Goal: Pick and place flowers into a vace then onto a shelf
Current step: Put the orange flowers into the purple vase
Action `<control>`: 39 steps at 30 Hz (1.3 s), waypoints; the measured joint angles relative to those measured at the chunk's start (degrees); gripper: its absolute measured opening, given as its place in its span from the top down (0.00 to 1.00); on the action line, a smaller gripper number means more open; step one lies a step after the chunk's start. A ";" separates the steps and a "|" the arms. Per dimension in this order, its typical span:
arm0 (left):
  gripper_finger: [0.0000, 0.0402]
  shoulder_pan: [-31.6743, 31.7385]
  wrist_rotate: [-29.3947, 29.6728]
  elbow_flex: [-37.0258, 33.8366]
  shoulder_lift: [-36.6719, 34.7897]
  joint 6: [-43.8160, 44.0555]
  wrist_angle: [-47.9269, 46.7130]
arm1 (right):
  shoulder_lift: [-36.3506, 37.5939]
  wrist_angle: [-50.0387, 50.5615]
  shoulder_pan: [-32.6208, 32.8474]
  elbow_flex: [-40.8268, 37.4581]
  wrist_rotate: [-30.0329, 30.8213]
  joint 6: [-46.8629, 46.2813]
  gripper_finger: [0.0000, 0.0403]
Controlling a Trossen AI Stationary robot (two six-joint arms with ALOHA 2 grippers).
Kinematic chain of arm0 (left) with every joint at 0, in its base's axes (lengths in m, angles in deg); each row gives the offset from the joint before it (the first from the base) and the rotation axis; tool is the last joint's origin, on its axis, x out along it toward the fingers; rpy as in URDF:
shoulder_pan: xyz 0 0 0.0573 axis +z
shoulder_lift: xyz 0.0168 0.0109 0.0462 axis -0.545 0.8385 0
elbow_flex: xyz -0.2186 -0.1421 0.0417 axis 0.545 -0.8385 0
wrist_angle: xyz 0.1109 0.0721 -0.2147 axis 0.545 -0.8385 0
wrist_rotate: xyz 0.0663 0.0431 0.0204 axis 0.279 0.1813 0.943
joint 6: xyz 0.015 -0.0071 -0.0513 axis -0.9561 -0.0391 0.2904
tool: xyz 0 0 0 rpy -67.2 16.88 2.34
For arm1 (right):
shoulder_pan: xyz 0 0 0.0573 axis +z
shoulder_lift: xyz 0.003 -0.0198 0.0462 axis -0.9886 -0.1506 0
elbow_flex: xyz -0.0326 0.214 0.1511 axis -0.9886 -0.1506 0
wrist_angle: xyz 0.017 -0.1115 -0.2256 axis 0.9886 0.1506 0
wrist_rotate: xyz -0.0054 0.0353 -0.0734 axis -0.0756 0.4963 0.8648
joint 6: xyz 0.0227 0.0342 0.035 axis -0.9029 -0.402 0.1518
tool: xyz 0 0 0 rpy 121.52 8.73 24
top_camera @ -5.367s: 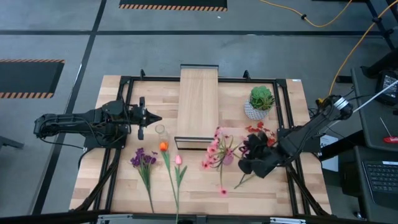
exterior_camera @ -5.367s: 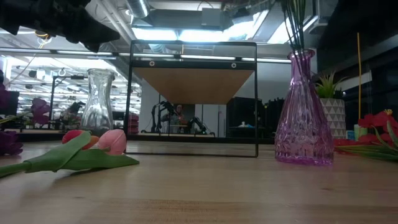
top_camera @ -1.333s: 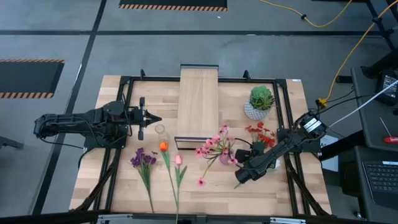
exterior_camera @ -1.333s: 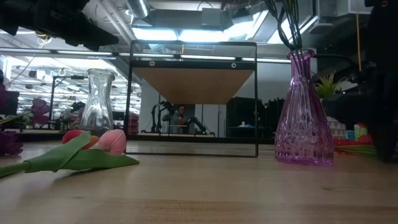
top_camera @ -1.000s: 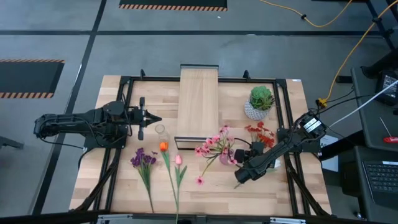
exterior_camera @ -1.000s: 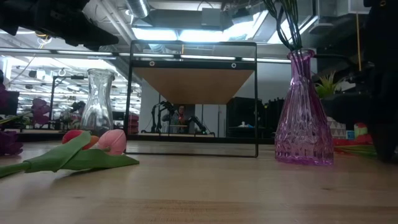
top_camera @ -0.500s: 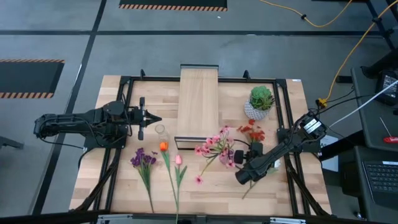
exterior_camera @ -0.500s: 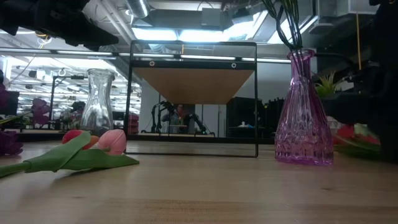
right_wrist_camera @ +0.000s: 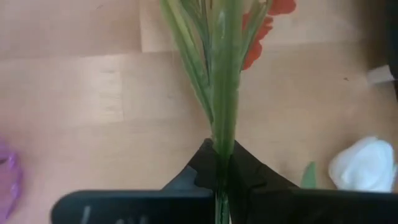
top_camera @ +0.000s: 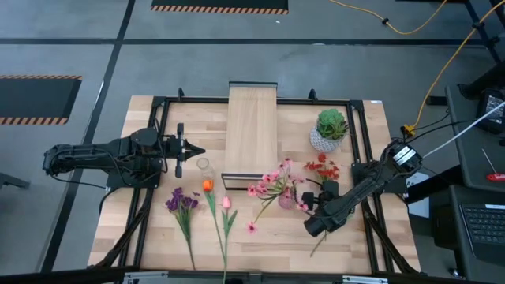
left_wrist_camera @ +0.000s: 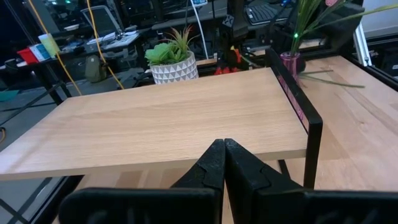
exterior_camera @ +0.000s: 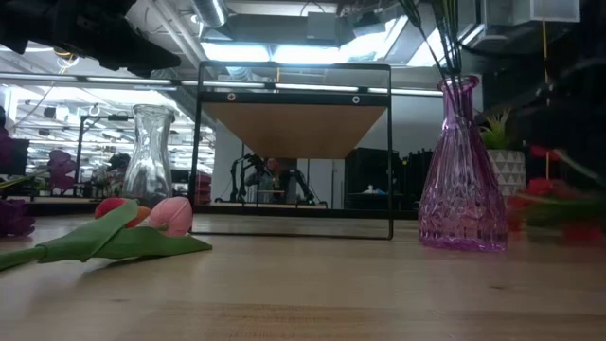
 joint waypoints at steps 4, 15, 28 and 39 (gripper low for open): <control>0.99 0.01 0.00 0.00 0.01 -0.01 0.00 | 3.51 0.08 1.82 0.07 5.10 -0.01 0.98; 0.99 0.01 0.00 0.01 0.01 -0.01 -0.02 | 10.87 10.82 3.26 0.15 7.19 0.13 0.98; 0.99 0.01 0.00 -0.01 0.01 -0.01 -0.38 | 18.86 17.96 4.28 -0.07 26.91 5.59 0.98; 0.99 -0.01 0.02 0.00 0.01 -0.01 -0.35 | 25.86 16.90 4.24 -0.07 42.57 14.88 0.98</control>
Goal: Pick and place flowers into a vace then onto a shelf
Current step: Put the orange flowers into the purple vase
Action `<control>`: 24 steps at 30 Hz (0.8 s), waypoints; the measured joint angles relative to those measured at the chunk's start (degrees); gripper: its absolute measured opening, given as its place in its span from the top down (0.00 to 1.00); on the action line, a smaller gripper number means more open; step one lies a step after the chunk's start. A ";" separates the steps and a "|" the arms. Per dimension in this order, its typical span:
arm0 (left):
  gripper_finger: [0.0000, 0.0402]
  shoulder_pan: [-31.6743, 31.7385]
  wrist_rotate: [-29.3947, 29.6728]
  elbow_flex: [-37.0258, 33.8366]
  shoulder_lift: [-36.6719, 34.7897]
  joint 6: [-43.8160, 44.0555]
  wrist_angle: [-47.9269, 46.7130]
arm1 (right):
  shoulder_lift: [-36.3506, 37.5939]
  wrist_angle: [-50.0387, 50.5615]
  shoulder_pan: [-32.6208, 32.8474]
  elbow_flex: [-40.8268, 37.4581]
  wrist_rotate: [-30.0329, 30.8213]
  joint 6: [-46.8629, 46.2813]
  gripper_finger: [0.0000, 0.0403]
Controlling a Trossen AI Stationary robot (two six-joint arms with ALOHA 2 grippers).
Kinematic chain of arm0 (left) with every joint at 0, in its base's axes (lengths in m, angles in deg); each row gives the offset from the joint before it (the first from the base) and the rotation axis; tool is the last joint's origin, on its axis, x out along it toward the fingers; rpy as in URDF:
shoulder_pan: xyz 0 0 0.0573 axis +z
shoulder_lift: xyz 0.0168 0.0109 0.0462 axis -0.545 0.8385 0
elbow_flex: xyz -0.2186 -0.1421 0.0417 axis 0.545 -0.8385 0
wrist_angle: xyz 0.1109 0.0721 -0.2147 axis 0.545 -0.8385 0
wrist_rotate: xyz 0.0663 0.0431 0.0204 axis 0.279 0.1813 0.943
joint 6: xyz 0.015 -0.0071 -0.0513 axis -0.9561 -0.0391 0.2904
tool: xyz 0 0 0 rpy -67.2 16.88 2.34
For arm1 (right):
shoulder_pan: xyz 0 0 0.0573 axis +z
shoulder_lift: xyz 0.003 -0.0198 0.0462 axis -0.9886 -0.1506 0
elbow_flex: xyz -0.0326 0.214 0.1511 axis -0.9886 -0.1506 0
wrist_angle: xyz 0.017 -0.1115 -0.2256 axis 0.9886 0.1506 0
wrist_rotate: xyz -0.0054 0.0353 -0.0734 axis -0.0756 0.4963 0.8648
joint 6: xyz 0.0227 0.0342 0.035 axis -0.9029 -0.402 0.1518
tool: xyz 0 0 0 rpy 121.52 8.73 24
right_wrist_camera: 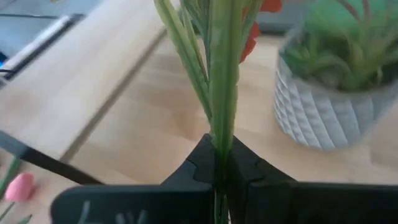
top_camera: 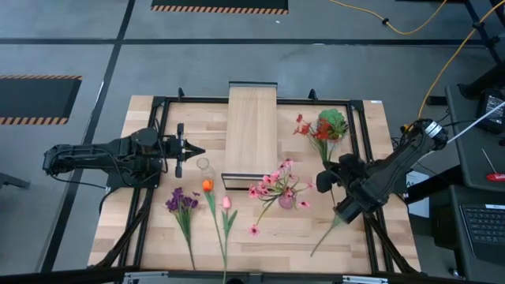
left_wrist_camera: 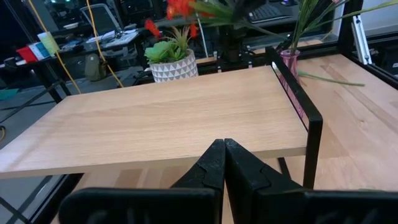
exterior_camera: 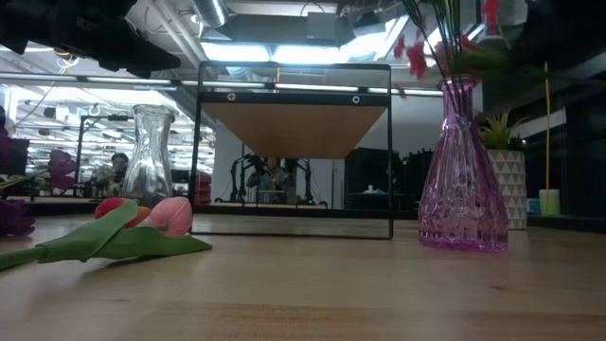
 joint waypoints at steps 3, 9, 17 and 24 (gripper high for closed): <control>0.99 0.00 0.00 0.02 0.00 -0.18 0.63 | 1.24 -1.89 0.00 0.00 1.98 3.56 0.98; 0.99 0.00 0.00 0.02 -0.01 -0.98 0.97 | 2.74 -6.26 -0.04 -0.02 6.22 12.59 0.98; 0.99 0.02 0.00 0.02 -0.02 -1.03 3.91 | 8.67 -15.26 -1.55 -0.02 6.43 33.19 0.98; 0.99 0.02 0.00 0.02 -0.02 -1.03 3.98 | 16.73 -23.13 -5.01 -0.02 3.06 55.47 0.98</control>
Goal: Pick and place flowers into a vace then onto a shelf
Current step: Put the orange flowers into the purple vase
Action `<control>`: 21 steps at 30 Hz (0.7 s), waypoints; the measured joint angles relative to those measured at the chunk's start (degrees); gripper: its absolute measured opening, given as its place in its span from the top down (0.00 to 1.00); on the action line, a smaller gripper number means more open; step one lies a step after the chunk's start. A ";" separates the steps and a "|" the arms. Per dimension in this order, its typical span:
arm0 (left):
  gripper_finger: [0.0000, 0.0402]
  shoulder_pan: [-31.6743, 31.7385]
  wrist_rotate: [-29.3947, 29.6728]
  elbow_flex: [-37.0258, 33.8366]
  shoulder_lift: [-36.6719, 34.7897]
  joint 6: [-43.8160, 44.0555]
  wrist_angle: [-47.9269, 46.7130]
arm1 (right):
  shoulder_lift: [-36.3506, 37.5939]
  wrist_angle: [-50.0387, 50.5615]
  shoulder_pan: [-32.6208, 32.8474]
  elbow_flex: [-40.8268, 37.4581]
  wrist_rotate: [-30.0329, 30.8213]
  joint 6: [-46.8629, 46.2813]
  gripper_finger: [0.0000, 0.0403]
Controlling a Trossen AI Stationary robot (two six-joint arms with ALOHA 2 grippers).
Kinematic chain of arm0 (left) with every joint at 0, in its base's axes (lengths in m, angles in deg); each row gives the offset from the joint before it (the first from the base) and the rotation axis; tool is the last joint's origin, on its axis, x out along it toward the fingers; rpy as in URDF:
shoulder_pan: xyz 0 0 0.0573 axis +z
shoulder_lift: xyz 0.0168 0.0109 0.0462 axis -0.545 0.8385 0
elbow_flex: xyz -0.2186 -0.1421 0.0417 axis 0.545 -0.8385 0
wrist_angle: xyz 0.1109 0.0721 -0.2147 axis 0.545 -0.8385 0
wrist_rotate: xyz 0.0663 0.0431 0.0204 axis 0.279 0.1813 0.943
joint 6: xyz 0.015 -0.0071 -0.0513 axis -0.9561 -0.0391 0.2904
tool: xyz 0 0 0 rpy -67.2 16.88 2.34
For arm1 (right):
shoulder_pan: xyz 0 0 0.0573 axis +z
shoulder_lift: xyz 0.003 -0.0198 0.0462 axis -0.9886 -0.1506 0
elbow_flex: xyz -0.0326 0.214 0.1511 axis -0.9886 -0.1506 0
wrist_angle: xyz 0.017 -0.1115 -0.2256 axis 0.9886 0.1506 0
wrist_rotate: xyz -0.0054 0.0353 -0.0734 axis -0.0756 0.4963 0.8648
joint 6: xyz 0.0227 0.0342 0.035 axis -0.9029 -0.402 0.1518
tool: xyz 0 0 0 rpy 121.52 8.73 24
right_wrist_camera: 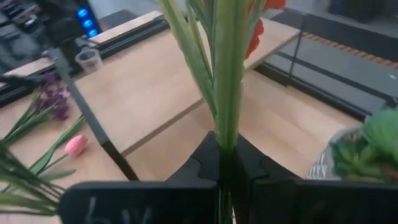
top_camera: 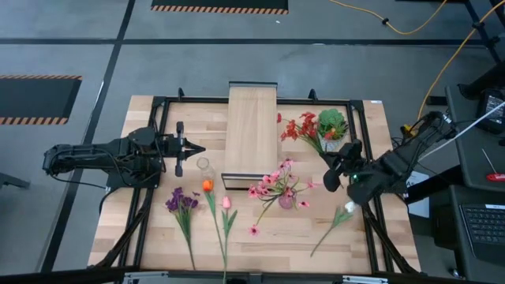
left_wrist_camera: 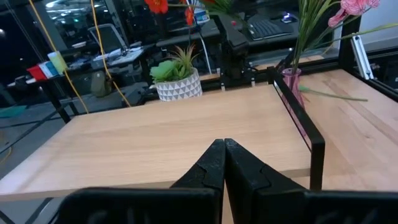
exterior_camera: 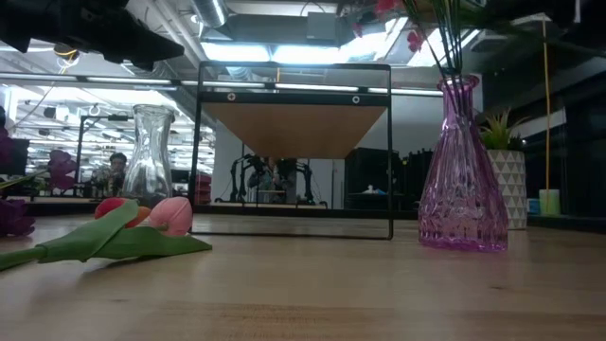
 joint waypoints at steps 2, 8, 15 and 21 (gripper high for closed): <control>0.99 0.00 0.00 0.00 0.00 0.04 -0.02 | 2.57 -2.88 -1.33 0.00 -1.96 7.37 0.98; 0.99 0.00 0.00 0.00 0.00 1.82 0.13 | 7.79 -11.77 -5.30 0.00 -8.27 27.83 0.98; 0.99 -0.02 0.00 0.00 0.00 3.10 1.20 | 8.63 -34.83 -8.31 -6.94 -13.60 49.15 0.98; 0.99 0.00 0.00 0.00 0.00 3.08 1.18 | 9.83 -56.03 -11.98 -17.19 -17.40 59.47 0.98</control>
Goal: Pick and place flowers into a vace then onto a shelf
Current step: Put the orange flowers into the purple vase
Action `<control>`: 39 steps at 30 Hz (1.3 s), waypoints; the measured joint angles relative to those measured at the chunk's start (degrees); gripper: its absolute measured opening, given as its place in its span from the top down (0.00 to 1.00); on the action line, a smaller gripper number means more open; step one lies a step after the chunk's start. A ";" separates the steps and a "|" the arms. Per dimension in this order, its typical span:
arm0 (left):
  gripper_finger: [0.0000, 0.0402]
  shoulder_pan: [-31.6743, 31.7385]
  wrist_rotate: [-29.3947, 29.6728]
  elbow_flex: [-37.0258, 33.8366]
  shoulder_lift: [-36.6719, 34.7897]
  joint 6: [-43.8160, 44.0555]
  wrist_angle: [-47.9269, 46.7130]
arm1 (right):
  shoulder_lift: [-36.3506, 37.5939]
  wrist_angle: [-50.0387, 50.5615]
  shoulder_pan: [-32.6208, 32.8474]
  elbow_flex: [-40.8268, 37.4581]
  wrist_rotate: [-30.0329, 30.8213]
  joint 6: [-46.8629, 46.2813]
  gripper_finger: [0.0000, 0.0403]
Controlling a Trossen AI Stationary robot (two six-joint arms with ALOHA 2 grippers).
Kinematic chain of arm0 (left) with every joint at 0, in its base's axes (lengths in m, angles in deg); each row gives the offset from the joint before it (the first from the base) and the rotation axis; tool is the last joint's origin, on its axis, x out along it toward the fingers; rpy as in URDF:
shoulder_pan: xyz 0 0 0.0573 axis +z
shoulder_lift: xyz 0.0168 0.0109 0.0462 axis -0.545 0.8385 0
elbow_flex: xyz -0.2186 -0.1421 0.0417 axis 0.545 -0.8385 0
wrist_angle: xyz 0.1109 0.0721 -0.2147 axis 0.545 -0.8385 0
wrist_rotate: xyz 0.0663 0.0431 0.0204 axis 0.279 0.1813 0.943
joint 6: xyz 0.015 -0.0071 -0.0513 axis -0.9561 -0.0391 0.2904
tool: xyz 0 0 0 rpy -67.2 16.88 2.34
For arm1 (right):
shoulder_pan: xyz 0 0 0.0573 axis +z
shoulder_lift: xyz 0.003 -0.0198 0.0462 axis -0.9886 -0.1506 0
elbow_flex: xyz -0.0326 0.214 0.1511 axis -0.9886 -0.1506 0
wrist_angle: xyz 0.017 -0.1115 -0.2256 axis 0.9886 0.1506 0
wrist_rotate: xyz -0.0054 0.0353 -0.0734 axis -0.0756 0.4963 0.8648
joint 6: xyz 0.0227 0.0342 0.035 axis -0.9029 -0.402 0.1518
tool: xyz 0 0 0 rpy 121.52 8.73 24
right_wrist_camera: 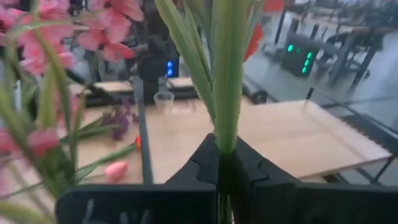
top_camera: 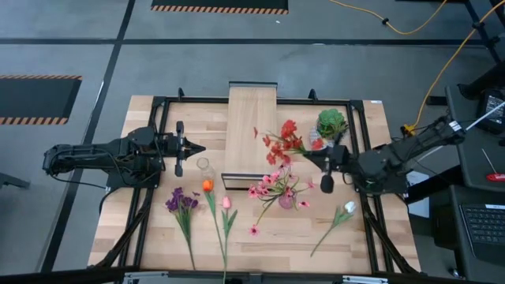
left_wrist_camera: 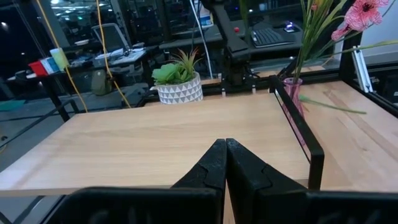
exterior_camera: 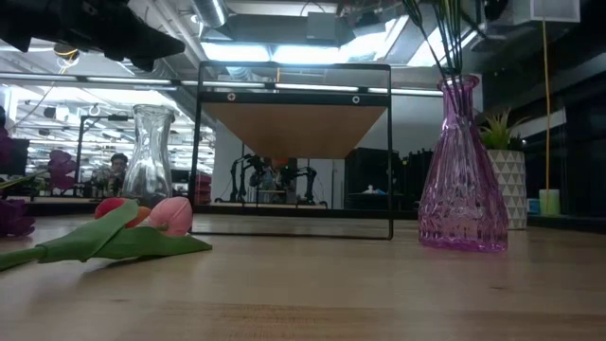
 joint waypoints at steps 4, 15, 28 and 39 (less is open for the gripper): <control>0.99 0.00 0.00 0.00 0.02 0.00 0.00 | 0.21 -14.74 -1.16 -6.85 0.04 4.02 0.98; 0.99 0.00 0.00 0.00 0.02 -0.03 0.00 | 0.18 -43.30 1.31 -19.83 -1.51 14.14 0.98; 0.99 -0.02 0.00 0.00 0.02 -0.02 -0.02 | 0.16 -43.36 2.01 -20.21 -4.54 15.55 0.98; 0.99 0.00 0.00 0.00 0.02 -0.04 -0.02 | -1.94 -50.97 2.01 -20.25 -4.55 20.38 0.98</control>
